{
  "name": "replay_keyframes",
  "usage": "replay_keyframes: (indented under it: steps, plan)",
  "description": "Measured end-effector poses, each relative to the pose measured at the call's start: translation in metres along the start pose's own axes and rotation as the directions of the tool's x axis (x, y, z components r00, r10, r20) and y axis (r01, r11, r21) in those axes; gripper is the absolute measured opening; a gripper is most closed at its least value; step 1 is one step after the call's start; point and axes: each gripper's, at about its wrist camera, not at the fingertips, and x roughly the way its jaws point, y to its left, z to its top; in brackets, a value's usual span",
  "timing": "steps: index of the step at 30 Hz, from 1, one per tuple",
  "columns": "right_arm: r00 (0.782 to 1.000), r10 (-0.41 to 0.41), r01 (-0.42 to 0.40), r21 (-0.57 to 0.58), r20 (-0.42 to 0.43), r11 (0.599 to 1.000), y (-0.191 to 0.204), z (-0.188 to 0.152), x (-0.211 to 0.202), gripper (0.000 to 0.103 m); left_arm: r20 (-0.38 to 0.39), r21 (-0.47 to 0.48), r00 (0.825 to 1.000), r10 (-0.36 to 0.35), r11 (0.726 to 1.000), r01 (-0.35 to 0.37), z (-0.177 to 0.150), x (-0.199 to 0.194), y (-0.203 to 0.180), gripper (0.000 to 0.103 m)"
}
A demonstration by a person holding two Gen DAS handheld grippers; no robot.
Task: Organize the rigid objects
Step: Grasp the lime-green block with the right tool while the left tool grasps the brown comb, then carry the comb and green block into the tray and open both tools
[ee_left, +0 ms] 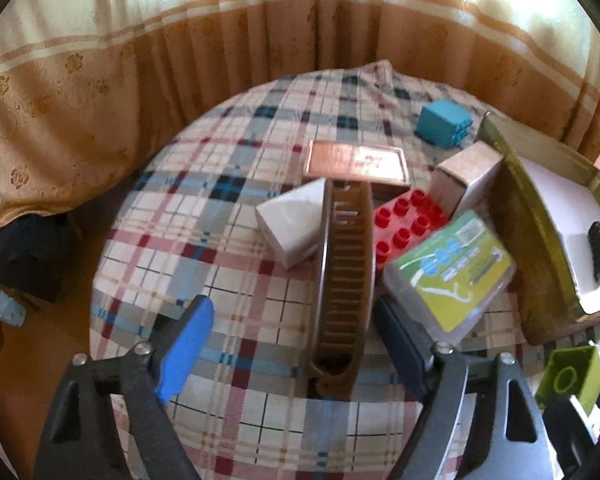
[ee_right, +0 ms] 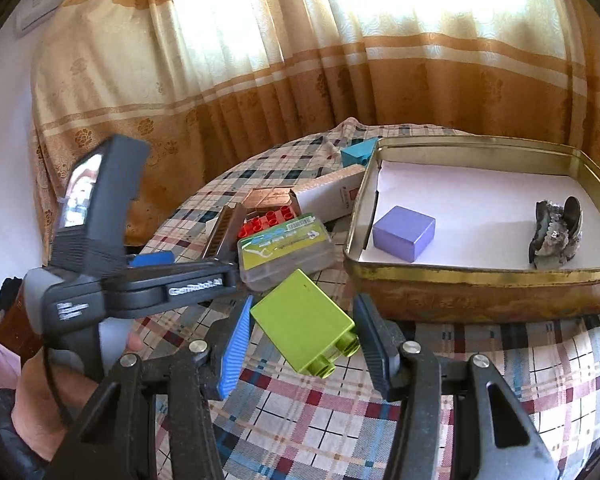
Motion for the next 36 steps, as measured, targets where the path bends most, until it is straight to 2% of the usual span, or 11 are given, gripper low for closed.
replay_keyframes:
  steps: [4, 7, 9, 12, 22, 26, 36]
  plan:
    - [1.0, 0.001, -0.001, 0.008, -0.009, 1.0, -0.002, -0.001, 0.004, 0.054, 0.009, 0.026, 1.0, -0.016, 1.0, 0.016, -0.001, -0.001, -0.003, 0.069]
    - [1.0, 0.001, 0.0, 0.006, -0.011, 1.0, -0.001, -0.002, 0.005, 0.054, 0.015, 0.046, 0.999, -0.044, 0.998, 0.043, -0.001, -0.003, -0.006, 0.056]
    - [1.0, 0.001, -0.001, 0.005, -0.013, 1.0, -0.001, -0.003, 0.004, 0.054, 0.017, 0.057, 0.997, -0.069, 0.996, 0.068, -0.001, -0.005, -0.007, 0.039]
    - [1.0, 0.002, -0.002, 0.004, -0.016, 1.0, -0.002, -0.004, 0.004, 0.054, 0.023, 0.074, 0.997, -0.076, 0.995, 0.074, -0.003, -0.006, -0.01, 0.027]
    - [1.0, 0.006, -0.006, 0.004, -0.009, 1.0, -0.001, -0.004, 0.006, 0.054, 0.049, 0.048, 0.993, -0.107, 0.993, 0.105, -0.011, -0.011, -0.006, 0.024]
    - [1.0, 0.018, -0.018, 0.011, -0.001, 1.0, -0.002, -0.004, 0.005, 0.054, 0.078, -0.009, 0.97, -0.23, 0.973, 0.232, -0.016, -0.016, 0.006, 0.024]
    - [0.999, 0.046, -0.047, 0.02, 0.028, 0.999, -0.004, -0.004, 0.001, 0.054, 0.143, -0.029, 0.953, -0.267, 0.961, 0.274, -0.021, -0.025, 0.011, 0.024]
